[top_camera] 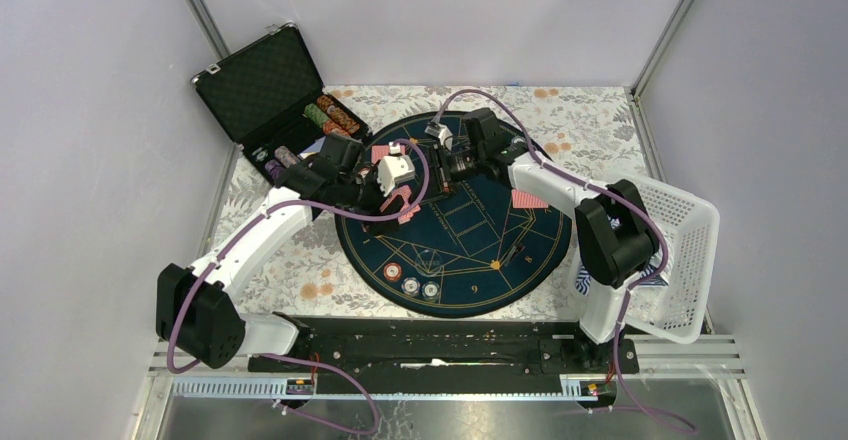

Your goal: Distribute texas hold em gaming equipment

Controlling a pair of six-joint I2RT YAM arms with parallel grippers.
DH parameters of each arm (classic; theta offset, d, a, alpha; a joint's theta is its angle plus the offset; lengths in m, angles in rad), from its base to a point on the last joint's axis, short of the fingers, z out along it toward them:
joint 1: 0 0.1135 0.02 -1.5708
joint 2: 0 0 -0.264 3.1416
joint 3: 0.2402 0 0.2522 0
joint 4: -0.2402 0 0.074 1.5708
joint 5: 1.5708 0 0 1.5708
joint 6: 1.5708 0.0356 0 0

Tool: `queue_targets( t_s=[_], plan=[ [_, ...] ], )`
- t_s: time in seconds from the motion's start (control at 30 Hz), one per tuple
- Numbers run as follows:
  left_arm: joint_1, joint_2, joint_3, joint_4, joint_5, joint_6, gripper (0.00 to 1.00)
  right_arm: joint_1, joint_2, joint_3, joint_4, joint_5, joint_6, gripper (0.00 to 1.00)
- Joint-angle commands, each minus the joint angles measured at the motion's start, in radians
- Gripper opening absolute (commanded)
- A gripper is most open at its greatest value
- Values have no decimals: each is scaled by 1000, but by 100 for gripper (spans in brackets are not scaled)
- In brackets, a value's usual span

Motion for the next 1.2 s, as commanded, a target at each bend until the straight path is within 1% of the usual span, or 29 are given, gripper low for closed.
queue_targets(
  t_s=[0.0, 0.2, 0.23, 0.27, 0.37, 0.43, 0.47, 0.5, 0.7, 0.83, 0.97, 1.1, 1.17],
  plan=[
    [3, -39, 23, 50, 37, -6, 0, -23, -48, -7, -24, 4, -32, 23],
    [3, -38, 21, 50, 38, -7, 0, -34, -72, -4, -43, 4, -53, 15],
    [3, -38, 21, 49, 38, -7, 0, -35, -76, -2, -50, 4, -58, 15],
    [3, -37, 23, 50, 38, -5, 0, -36, -81, -1, -52, 1, -63, 19],
    [3, -35, 26, 49, 40, -6, 0, -35, -93, -3, -34, -11, -49, 46],
    [3, -32, 25, 50, 41, -6, 0, -32, -105, -12, 9, -20, -18, 56],
    [3, -32, 26, 50, 42, -6, 0, -29, -107, -14, 25, -24, -4, 58],
    [3, -30, 26, 49, 43, -6, 0, -21, -106, -12, 30, -24, 3, 58],
    [3, -34, 30, 49, 47, -7, 0, 21, -45, 15, 28, -19, 23, 55],
    [3, -39, 27, 49, 41, -9, 0, 36, -20, 12, 35, -13, 37, 51],
    [3, -38, 25, 50, 40, -9, 0, 37, -28, 15, 3, -5, 13, 42],
    [4, -35, 24, 50, 41, -8, 0, 32, -38, 22, -57, 16, -44, 28],
    [3, -36, 24, 50, 41, -8, 0, 24, -45, 18, -66, 23, -54, 24]
  ],
)
